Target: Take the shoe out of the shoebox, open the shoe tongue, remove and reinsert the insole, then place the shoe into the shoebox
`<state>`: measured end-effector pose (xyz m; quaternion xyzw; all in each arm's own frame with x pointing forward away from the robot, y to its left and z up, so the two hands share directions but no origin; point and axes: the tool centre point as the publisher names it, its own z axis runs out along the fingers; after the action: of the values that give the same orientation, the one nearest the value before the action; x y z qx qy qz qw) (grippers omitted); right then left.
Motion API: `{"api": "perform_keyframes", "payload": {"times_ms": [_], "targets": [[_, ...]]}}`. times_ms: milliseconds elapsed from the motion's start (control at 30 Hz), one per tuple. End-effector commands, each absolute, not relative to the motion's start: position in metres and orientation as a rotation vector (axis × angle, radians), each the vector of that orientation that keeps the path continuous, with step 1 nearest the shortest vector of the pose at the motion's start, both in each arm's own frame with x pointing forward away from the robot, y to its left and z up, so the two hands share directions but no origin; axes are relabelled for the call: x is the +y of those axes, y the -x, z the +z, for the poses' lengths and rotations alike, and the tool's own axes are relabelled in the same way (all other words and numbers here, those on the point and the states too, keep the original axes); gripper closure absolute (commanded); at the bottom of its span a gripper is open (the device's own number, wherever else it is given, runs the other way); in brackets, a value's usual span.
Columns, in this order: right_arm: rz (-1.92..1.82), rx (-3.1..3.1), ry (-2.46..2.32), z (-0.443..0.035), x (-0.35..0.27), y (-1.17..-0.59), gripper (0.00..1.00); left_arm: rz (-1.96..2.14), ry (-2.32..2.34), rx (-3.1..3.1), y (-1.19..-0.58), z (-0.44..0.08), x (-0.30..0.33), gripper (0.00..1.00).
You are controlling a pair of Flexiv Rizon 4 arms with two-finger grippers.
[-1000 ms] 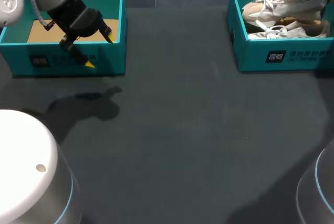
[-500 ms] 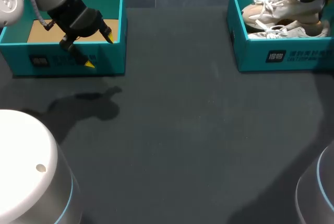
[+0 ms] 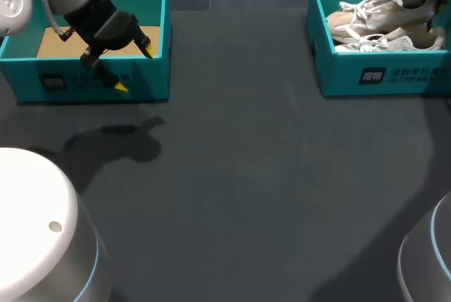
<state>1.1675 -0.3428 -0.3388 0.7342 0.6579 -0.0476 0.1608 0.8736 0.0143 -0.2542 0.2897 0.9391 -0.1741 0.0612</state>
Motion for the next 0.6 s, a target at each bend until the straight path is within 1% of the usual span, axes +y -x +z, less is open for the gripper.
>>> {"api": "perform_keyframes", "payload": {"times_ms": [33,567,600], "targets": [[-0.151,1.886,-2.105,-0.345,-0.341,-1.175,1.0,-0.523,-0.877,2.841,-0.873,-0.254,0.015,0.0],[-0.183,1.925,-2.148,-0.366,-0.34,-1.174,1.0,-0.523,-0.877,2.841,-0.873,-0.254,0.015,0.0],[-0.183,1.926,-2.149,-0.366,-0.34,-1.173,0.97,-0.523,-0.877,2.841,-0.873,-0.254,0.015,0.0]]}}
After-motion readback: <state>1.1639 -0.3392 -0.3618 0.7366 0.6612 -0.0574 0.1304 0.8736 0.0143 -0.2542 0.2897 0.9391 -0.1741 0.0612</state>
